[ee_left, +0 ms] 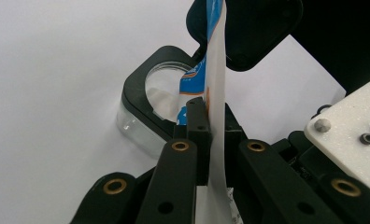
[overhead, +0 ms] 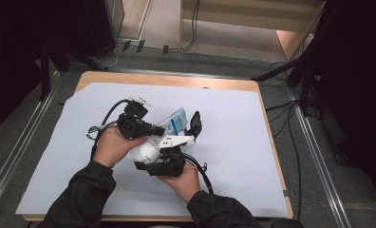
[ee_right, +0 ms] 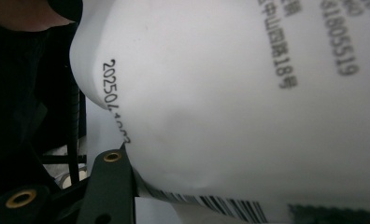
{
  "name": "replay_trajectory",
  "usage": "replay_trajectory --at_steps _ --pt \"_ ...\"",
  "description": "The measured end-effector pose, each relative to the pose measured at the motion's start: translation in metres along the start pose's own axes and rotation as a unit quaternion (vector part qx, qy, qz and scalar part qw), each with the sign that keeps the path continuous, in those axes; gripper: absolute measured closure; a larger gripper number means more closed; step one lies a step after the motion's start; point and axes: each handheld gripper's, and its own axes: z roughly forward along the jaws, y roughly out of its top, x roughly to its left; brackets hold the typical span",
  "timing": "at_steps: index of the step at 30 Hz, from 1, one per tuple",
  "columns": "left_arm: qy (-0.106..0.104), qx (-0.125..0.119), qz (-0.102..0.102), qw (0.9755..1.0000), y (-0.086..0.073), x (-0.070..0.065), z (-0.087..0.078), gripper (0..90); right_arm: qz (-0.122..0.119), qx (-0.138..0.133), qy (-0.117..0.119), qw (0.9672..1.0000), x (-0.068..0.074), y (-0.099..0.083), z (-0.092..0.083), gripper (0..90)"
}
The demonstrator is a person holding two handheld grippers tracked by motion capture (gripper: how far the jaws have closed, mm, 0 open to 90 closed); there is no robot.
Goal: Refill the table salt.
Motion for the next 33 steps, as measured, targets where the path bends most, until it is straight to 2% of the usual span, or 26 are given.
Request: replay_trajectory --at_steps 33 --pt "-0.002 -0.002 -0.003 1.0000 0.0001 0.0000 0.0004 88.8 0.008 0.000 0.004 1.0000 0.0012 0.0024 -0.0001 53.5"
